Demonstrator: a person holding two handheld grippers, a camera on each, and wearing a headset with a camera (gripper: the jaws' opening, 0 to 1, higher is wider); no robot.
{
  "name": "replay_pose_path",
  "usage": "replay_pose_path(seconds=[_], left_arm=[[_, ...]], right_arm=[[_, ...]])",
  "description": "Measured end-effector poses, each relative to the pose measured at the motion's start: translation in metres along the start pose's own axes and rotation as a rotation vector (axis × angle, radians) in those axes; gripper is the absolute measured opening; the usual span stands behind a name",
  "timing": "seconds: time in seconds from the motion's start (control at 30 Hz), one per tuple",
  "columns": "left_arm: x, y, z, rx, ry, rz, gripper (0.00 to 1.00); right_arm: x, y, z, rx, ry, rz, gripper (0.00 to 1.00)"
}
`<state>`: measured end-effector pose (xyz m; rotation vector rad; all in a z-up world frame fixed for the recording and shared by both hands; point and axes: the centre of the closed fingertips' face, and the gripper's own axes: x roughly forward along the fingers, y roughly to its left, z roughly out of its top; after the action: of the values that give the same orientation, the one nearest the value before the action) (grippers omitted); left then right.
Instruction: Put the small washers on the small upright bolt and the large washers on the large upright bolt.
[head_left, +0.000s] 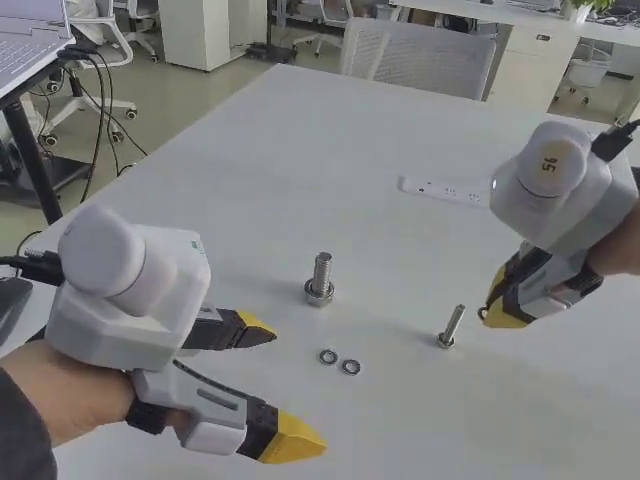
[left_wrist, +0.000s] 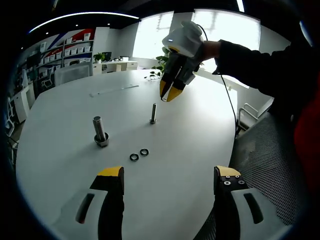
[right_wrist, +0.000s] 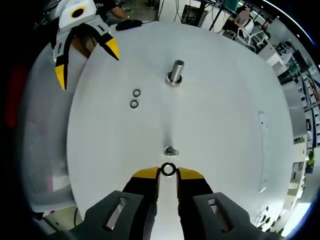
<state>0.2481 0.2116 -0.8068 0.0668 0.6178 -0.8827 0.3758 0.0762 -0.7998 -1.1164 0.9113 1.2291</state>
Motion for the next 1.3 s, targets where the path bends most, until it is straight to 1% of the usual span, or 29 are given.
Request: replay_pose_path(seconds=[0.17,0.53,0.83,1.3], left_arm=[[0.000,0.000,-0.001,-0.003,0.003,0.002,0.73],[0.000,0.001,-0.001,-0.011,0.006,0.005,0.72],[-0.002,0.002,-0.001,-0.016,0.006,0.008,0.72],[-0.004,0.004,-0.003,-0.018,0.011,0.011,0.72]], right_arm=[[0.000,-0.005,0.008,-0.023,-0.005,-0.002,0.15],[0.008,-0.009,0.013,-0.047,0.001,0.013,0.15],[0.014,-0.010,0.014,-0.057,0.013,0.027,0.15],[0.018,-0.010,0.016,-0.057,0.015,0.035,0.15]])
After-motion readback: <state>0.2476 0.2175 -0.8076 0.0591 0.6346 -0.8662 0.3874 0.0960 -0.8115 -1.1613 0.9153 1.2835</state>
